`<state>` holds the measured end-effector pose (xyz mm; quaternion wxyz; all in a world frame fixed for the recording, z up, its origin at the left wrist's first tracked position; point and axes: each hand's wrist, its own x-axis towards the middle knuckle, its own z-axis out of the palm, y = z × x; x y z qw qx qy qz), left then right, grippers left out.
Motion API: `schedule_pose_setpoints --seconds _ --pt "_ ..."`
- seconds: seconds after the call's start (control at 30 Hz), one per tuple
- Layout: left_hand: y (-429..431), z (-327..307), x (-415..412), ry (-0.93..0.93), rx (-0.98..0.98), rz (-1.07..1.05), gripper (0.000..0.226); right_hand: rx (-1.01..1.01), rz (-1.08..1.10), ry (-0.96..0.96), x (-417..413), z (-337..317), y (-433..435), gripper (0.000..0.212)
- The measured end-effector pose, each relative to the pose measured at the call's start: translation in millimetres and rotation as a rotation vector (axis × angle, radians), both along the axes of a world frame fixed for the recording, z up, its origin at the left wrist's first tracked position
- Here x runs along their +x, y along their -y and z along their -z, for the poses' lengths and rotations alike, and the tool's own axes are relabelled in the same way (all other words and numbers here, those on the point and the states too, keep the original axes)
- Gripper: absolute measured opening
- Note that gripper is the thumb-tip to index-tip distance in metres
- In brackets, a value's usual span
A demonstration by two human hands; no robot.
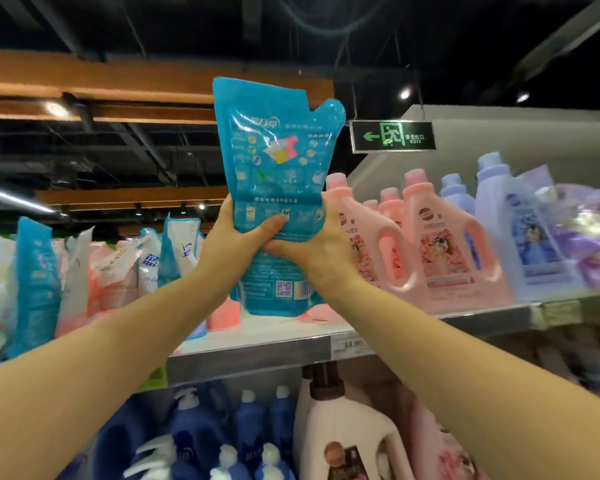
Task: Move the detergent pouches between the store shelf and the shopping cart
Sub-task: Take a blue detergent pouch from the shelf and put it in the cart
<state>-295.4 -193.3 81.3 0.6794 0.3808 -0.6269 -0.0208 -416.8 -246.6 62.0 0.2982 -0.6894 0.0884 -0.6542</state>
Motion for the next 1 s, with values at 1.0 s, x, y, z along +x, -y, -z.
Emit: schedule_pose_setpoints --seconds 1.0 --pt "-113.9 259.0 -577.0 0.097 0.450 0.756 0.061 0.588 0.835 -0.001 -566.3 241.8 -254.2 0.078"
